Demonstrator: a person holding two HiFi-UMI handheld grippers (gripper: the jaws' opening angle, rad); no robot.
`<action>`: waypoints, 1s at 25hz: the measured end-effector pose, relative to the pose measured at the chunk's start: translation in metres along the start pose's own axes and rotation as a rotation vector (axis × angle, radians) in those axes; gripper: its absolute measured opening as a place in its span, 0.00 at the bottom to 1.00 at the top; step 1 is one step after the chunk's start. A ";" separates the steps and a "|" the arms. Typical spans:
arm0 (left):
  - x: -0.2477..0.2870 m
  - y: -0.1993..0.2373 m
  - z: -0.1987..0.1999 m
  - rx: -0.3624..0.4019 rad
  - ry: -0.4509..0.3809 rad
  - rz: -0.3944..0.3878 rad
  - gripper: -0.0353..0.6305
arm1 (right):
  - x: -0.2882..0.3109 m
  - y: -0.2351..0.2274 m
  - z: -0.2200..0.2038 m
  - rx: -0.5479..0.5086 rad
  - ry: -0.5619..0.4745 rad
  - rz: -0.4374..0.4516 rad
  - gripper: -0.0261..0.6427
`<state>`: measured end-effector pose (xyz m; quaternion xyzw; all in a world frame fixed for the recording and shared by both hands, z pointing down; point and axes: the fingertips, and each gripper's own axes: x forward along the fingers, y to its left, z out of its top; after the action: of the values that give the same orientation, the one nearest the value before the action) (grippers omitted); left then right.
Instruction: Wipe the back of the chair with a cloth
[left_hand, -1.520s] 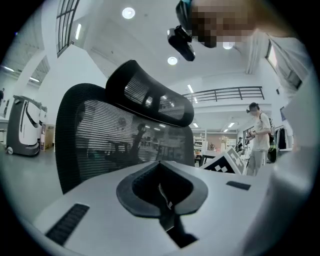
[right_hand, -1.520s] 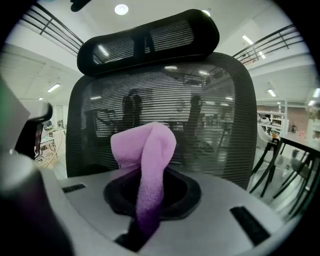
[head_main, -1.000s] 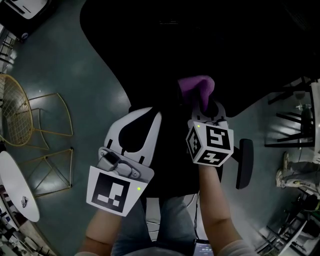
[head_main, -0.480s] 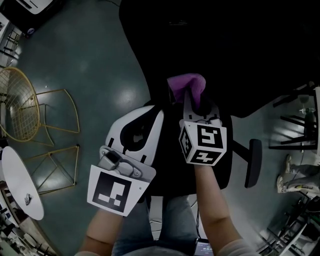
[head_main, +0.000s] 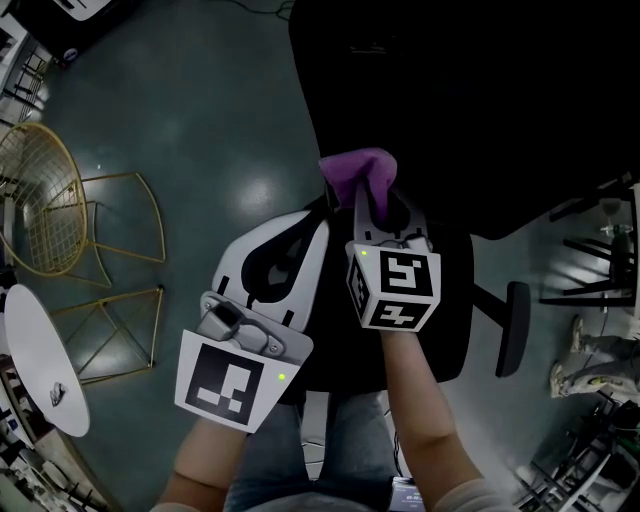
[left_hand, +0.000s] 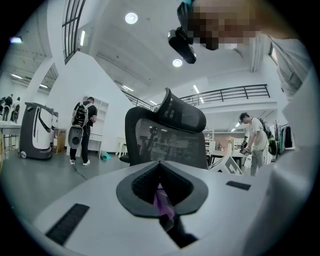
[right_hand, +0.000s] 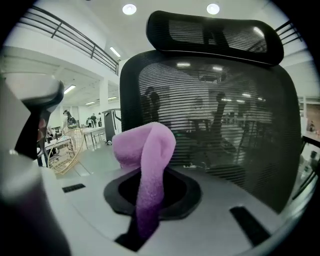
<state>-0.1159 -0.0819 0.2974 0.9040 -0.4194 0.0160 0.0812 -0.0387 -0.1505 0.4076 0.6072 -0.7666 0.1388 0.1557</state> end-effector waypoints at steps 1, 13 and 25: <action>-0.001 0.001 0.000 0.000 0.000 0.001 0.07 | 0.000 0.003 0.000 -0.002 0.001 0.004 0.12; 0.009 -0.003 -0.017 -0.012 0.016 -0.018 0.07 | 0.003 0.007 -0.016 -0.023 -0.004 0.026 0.12; 0.021 -0.013 -0.034 -0.002 0.037 -0.026 0.07 | 0.003 0.003 -0.040 -0.026 0.014 0.058 0.12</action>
<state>-0.0914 -0.0846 0.3308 0.9089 -0.4060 0.0312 0.0900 -0.0399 -0.1366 0.4450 0.5819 -0.7844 0.1376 0.1649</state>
